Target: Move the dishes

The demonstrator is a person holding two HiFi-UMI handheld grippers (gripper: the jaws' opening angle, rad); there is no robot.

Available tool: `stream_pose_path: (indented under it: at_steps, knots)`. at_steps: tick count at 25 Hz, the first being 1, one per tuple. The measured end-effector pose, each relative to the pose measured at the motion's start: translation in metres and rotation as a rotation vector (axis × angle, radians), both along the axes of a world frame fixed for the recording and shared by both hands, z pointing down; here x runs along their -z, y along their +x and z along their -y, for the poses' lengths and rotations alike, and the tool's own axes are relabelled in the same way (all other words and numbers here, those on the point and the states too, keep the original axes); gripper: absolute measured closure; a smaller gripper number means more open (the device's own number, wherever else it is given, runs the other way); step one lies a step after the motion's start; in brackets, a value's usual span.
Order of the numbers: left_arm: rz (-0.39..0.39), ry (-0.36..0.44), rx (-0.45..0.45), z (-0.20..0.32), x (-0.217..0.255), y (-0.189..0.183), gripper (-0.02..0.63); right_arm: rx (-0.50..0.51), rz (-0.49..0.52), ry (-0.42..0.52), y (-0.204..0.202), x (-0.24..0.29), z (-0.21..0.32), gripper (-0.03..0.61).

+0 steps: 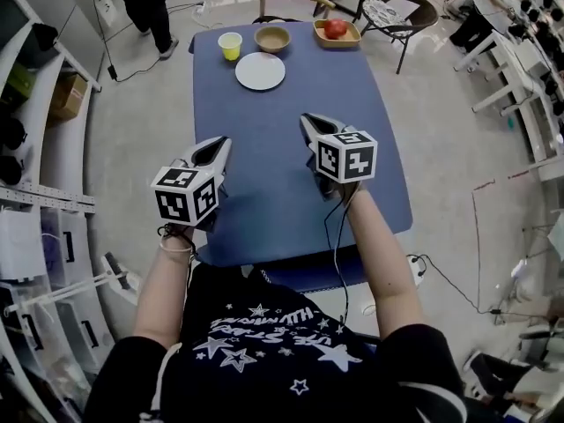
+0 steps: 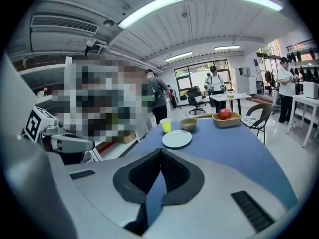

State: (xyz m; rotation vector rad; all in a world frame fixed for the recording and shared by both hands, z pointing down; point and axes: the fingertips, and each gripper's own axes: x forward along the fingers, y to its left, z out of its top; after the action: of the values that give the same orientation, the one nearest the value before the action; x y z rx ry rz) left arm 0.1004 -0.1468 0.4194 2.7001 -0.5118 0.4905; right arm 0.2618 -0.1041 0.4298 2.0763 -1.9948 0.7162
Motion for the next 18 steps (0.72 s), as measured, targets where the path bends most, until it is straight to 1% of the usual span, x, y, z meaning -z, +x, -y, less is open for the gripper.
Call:
stream_pose_path:
  at_steps: [4, 8, 12, 15, 18]
  knots:
    - [0.023, -0.008, 0.046, -0.005, -0.008, -0.02, 0.594, 0.041, 0.063, 0.011, -0.02, -0.009, 0.0, 0.575]
    - [0.037, -0.022, 0.074, -0.007, -0.016, -0.031, 0.594, 0.073, 0.099, 0.013, -0.033, -0.018, 0.003, 0.575]
    - [0.039, -0.045, 0.101, -0.011, -0.025, -0.049, 0.594, 0.115, 0.104, -0.009, -0.052, -0.033, 0.006, 0.575]
    - [0.047, -0.059, 0.135, -0.012, -0.037, -0.073, 0.594, 0.145, 0.107, -0.016, -0.072, -0.042, 0.012, 0.575]
    - [0.076, -0.058, 0.16, -0.021, -0.051, -0.099, 0.594, 0.183, 0.086, -0.015, -0.094, -0.047, 0.014, 0.575]
